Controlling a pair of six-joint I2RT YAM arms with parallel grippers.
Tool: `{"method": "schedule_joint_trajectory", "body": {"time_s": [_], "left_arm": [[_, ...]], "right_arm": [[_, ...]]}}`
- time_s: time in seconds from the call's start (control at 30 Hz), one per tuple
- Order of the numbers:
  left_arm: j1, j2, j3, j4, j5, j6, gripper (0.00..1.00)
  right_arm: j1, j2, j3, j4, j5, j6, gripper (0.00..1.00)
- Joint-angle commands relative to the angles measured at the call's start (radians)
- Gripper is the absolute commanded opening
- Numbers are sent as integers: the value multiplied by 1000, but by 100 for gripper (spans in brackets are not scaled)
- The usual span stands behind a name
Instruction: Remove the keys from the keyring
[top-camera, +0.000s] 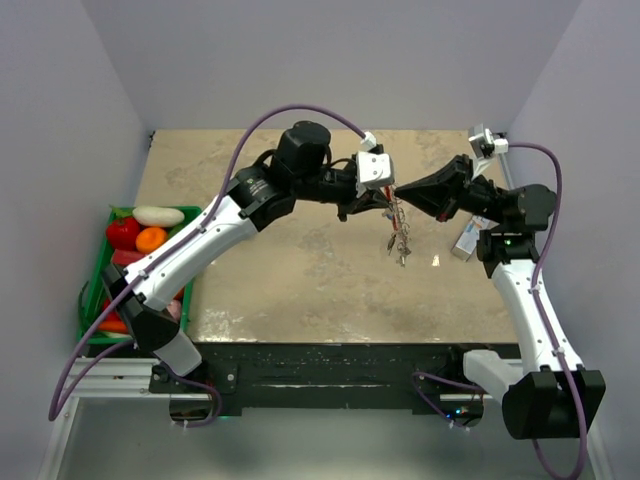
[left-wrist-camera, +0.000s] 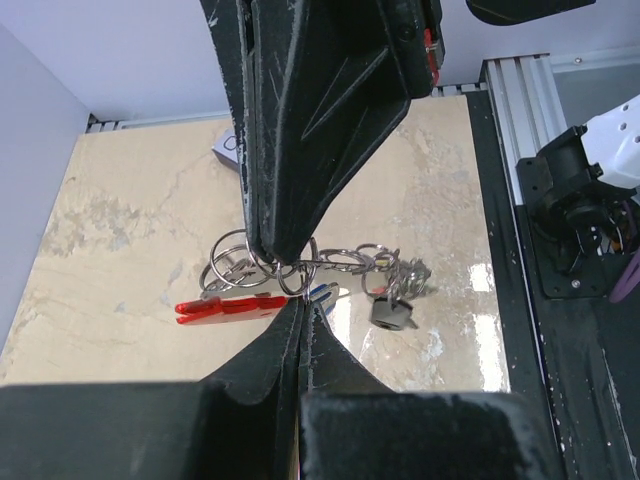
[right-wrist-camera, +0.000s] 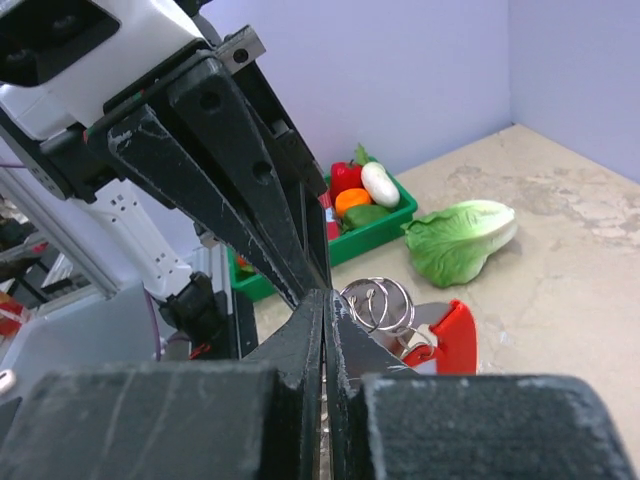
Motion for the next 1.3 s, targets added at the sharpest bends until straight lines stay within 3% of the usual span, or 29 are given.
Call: {"method": "schedule_joint_trajectory", "body": {"time_s": [0.0, 0.23, 0.57, 0.83, 0.97, 1.2, 1.27], "left_arm": [[-25, 22, 48, 0, -12, -5, 0], [-27, 28, 72, 2, -19, -26, 0], [-27, 13, 72, -1, -29, -31, 0], [-27, 7, 65, -3, -37, -34, 0], [-27, 8, 65, -3, -35, -34, 0], [-27, 13, 63, -9, -29, -31, 0], [-27, 10, 63, -21, -31, -28, 0]], "right_arm": [[16, -13, 5, 72, 61, 25, 0], [29, -21, 22, -242, 87, -309, 0], [29, -76, 137, -840, 94, -793, 0], [29, -97, 183, -1046, 135, -1023, 0], [28, -97, 244, -1177, 149, -1149, 13], [29, -91, 283, -1228, 133, -1267, 19], [28, -79, 274, -1249, 127, -1287, 4]]}}
